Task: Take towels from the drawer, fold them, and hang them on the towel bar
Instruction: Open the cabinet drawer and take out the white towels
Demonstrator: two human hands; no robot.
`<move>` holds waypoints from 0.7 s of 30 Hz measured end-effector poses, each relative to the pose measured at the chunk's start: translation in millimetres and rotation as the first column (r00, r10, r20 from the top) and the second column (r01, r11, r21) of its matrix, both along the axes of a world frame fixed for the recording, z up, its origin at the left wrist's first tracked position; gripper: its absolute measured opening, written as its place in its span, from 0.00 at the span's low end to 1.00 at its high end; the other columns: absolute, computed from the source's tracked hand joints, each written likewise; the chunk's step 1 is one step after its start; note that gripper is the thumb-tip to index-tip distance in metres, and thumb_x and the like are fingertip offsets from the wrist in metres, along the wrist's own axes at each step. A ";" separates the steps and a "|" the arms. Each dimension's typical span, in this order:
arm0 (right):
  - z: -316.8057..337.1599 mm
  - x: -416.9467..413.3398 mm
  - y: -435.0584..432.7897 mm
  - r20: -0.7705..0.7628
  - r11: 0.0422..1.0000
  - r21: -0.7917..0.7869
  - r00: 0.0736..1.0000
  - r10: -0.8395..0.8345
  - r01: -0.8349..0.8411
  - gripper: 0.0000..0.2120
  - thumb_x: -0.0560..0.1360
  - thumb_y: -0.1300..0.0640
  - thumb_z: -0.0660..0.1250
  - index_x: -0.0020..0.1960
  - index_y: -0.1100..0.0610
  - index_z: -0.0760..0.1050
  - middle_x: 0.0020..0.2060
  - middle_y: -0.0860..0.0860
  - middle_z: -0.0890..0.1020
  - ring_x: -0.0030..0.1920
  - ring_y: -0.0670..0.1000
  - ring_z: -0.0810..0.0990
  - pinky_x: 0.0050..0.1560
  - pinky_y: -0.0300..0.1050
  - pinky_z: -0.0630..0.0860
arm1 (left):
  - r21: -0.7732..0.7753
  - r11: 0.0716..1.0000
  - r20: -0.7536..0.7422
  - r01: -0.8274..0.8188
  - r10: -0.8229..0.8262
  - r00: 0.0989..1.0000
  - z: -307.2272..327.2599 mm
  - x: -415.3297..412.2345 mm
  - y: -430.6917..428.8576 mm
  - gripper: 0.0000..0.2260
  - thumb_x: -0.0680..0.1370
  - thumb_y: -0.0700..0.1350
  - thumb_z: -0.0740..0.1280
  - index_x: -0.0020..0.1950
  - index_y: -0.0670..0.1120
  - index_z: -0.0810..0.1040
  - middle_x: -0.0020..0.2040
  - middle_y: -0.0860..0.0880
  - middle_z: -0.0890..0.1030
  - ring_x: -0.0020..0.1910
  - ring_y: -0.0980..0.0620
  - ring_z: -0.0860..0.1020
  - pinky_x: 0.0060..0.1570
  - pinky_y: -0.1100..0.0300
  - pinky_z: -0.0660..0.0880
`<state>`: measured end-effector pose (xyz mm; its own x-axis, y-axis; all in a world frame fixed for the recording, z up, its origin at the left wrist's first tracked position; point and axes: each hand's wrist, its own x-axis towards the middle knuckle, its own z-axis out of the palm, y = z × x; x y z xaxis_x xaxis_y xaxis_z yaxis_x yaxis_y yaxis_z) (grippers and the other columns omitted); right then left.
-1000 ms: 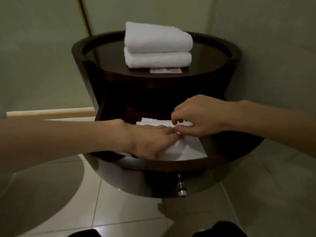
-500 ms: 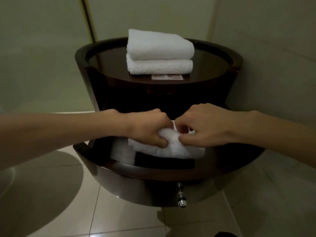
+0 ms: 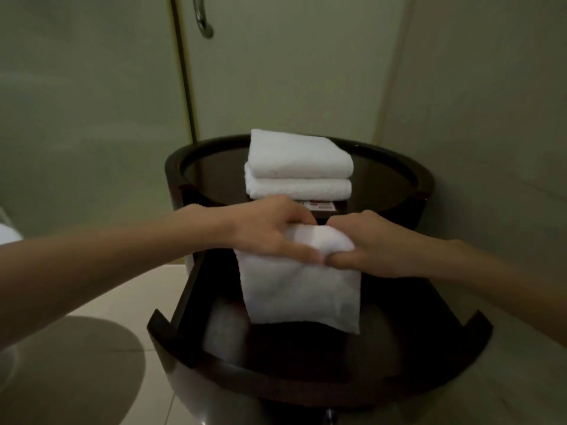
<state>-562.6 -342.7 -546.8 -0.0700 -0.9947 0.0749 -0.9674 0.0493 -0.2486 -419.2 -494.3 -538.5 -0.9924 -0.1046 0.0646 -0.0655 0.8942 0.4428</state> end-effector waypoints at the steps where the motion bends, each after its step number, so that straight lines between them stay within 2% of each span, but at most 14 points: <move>1: 6.9 -3.9 -3.0 0.036 1.000 -0.011 0.999 -0.003 0.003 0.10 0.72 0.50 0.70 0.50 0.54 0.76 0.44 0.47 0.80 0.45 0.48 0.79 0.44 0.46 0.77 | -0.091 0.996 0.007 -0.006 0.006 1.000 3.0 1.7 0.0 0.27 0.63 0.70 0.69 0.58 0.59 0.75 0.50 0.62 0.80 0.47 0.64 0.77 0.45 0.65 0.76; 3: 20.9 -11.8 -8.0 0.076 0.999 -0.038 0.997 -0.002 0.005 0.07 0.72 0.53 0.71 0.49 0.52 0.77 0.44 0.45 0.80 0.45 0.45 0.79 0.43 0.42 0.76 | -0.265 0.963 0.020 -0.048 0.056 0.998 9.1 3.1 -3.8 0.35 0.61 0.67 0.72 0.65 0.59 0.68 0.56 0.61 0.77 0.52 0.61 0.75 0.48 0.63 0.75; 5: 35.9 -18.8 -11.8 0.083 0.999 -0.045 0.996 -0.015 0.019 0.05 0.71 0.53 0.72 0.45 0.50 0.77 0.41 0.44 0.80 0.44 0.44 0.78 0.41 0.42 0.75 | -0.356 0.930 0.003 -0.095 0.102 0.995 19.2 2.5 -8.8 0.33 0.63 0.62 0.75 0.64 0.55 0.69 0.56 0.56 0.77 0.53 0.56 0.75 0.50 0.58 0.75; 9: 69.7 -30.0 -18.1 0.106 0.997 -0.063 0.994 -0.036 0.043 0.07 0.68 0.54 0.74 0.44 0.52 0.79 0.40 0.47 0.82 0.43 0.47 0.80 0.44 0.48 0.77 | -0.241 0.962 -0.083 -0.128 0.111 0.990 50.2 1.1 -18.3 0.21 0.64 0.56 0.77 0.51 0.51 0.77 0.46 0.55 0.80 0.44 0.55 0.78 0.44 0.56 0.77; 12: 95.6 -34.9 -24.0 0.128 0.993 -0.100 0.990 -0.054 0.067 0.07 0.68 0.56 0.75 0.45 0.54 0.80 0.40 0.47 0.83 0.42 0.47 0.81 0.41 0.42 0.75 | -0.216 0.966 -0.156 -0.140 0.108 0.982 77.1 -3.1 -26.5 0.16 0.63 0.53 0.79 0.44 0.49 0.78 0.39 0.54 0.79 0.39 0.56 0.78 0.40 0.59 0.75; 17: 129.9 -39.9 -39.4 0.148 0.975 -0.170 0.982 -0.120 0.145 0.08 0.66 0.54 0.76 0.44 0.50 0.80 0.38 0.42 0.83 0.36 0.36 0.79 0.31 0.28 0.69 | -0.233 0.956 -0.210 -0.176 0.127 0.969 115.2 -13.1 -41.6 0.13 0.64 0.48 0.79 0.42 0.50 0.77 0.37 0.55 0.79 0.35 0.58 0.76 0.32 0.67 0.70; 19: 139.5 -42.0 -44.8 0.150 0.968 -0.195 0.980 -0.130 0.158 0.08 0.66 0.55 0.76 0.43 0.49 0.80 0.37 0.42 0.82 0.34 0.34 0.78 0.30 0.27 0.68 | -0.240 0.952 -0.225 -0.189 0.135 0.965 127.1 -16.8 -46.5 0.13 0.64 0.48 0.79 0.41 0.51 0.77 0.36 0.56 0.78 0.34 0.59 0.76 0.30 0.70 0.69; 21: 150.5 -45.2 -49.4 0.147 0.959 -0.233 0.981 -0.128 0.160 0.08 0.66 0.55 0.76 0.43 0.51 0.80 0.37 0.43 0.82 0.35 0.36 0.78 0.30 0.28 0.69 | -0.228 0.952 -0.253 -0.203 0.143 0.957 140.6 -19.5 -51.2 0.12 0.64 0.47 0.78 0.41 0.53 0.77 0.36 0.57 0.78 0.34 0.61 0.75 0.30 0.72 0.69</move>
<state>-607.8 -392.0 -396.3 -0.2360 -0.9264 0.2933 -0.9132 0.1082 -0.3929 -438.7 -545.5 -397.9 -0.9147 -0.2243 0.3361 -0.1515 0.9615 0.2294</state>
